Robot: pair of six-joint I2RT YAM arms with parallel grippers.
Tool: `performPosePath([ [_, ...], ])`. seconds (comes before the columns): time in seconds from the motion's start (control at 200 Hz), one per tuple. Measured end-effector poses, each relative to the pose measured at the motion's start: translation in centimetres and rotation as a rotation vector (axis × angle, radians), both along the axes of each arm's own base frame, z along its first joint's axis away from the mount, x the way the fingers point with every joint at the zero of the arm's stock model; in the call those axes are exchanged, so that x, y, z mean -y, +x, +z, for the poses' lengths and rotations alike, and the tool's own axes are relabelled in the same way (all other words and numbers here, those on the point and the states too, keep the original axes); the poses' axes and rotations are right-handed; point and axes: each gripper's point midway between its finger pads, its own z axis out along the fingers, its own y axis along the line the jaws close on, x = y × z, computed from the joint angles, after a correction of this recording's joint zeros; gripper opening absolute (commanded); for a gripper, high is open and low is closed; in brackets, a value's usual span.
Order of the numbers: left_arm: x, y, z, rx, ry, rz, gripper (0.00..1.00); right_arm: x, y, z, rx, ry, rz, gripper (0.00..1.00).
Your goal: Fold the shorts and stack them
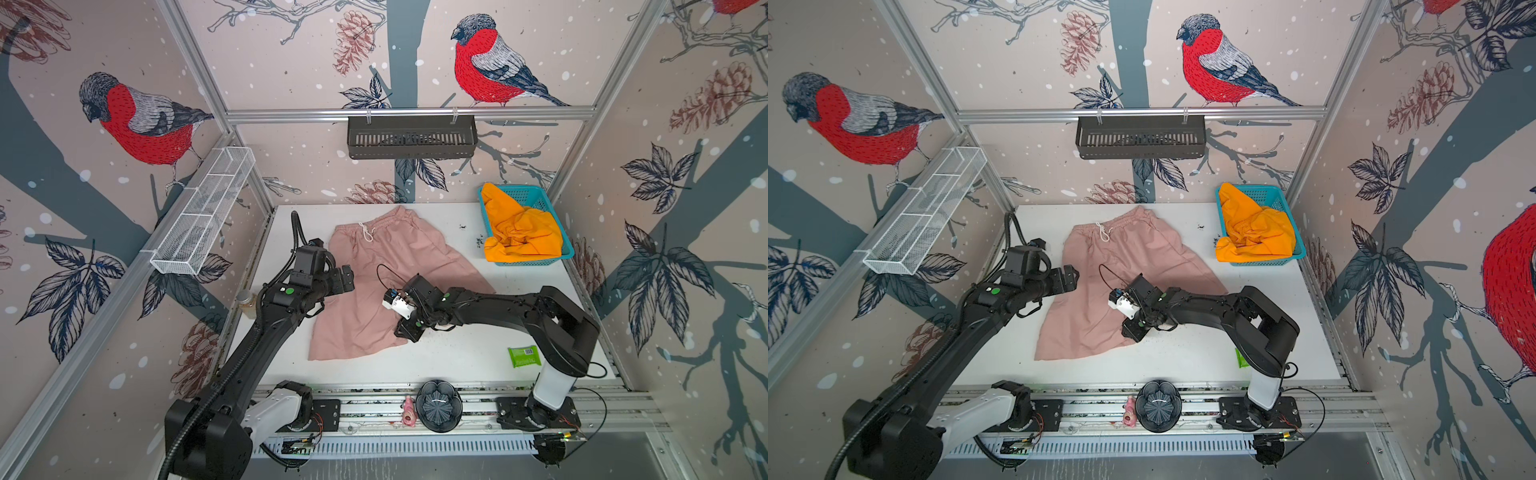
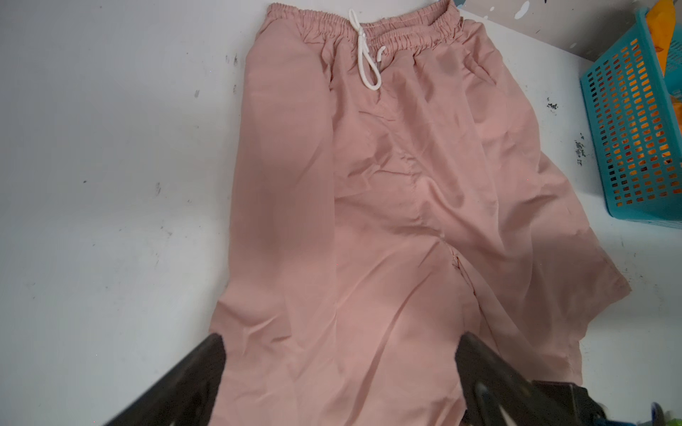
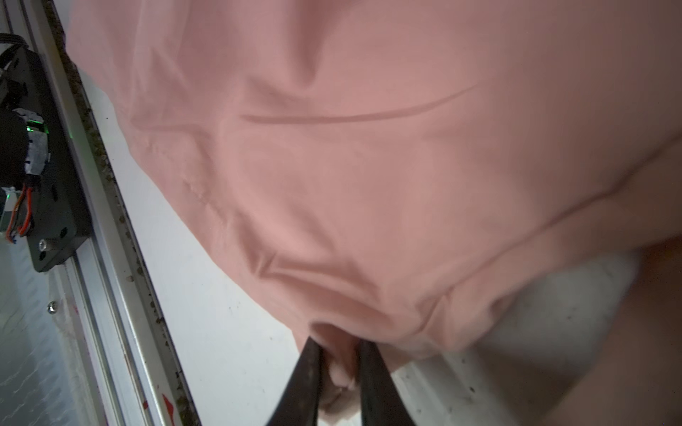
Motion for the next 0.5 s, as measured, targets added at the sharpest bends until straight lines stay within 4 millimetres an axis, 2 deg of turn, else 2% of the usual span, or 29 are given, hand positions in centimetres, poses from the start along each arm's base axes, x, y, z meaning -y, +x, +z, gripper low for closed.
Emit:
performPosePath([
  [0.14,2.4,3.4,0.5,0.051,-0.040,-0.095,0.98,1.5,-0.1,-0.4,-0.014,-0.016,-0.034,0.03],
  [0.165,3.0,4.0,0.5,0.056,-0.051,-0.113,0.98,2.0,0.1,-0.2,-0.019,-0.016,-0.053,0.09],
  [0.18,3.2,4.5,0.4,0.059,-0.052,-0.123,0.98,2.4,0.1,-0.2,-0.021,-0.018,-0.061,0.16],
  [0.185,3.3,4.6,0.3,0.058,-0.053,-0.128,0.98,2.5,0.2,-0.1,-0.019,-0.017,-0.066,0.22],
  [0.2,3.5,4.9,0.2,0.058,-0.053,-0.138,0.98,2.8,0.3,-0.1,-0.019,-0.016,-0.072,0.27],
  [0.27,4.9,6.9,-0.4,0.070,-0.060,-0.196,0.98,4.3,0.8,0.2,-0.031,-0.016,-0.129,0.29],
  [0.38,7.4,10.5,-2.1,0.084,-0.060,-0.309,0.98,6.1,1.6,1.2,-0.026,0.006,-0.181,0.39],
  [0.45,9.0,12.5,-3.3,0.082,-0.069,-0.388,0.98,6.8,2.3,2.5,-0.021,0.043,-0.219,0.54],
  [0.5,10.3,14.0,-3.8,0.091,-0.074,-0.442,0.98,7.2,2.8,3.5,-0.004,0.075,-0.240,0.59],
])
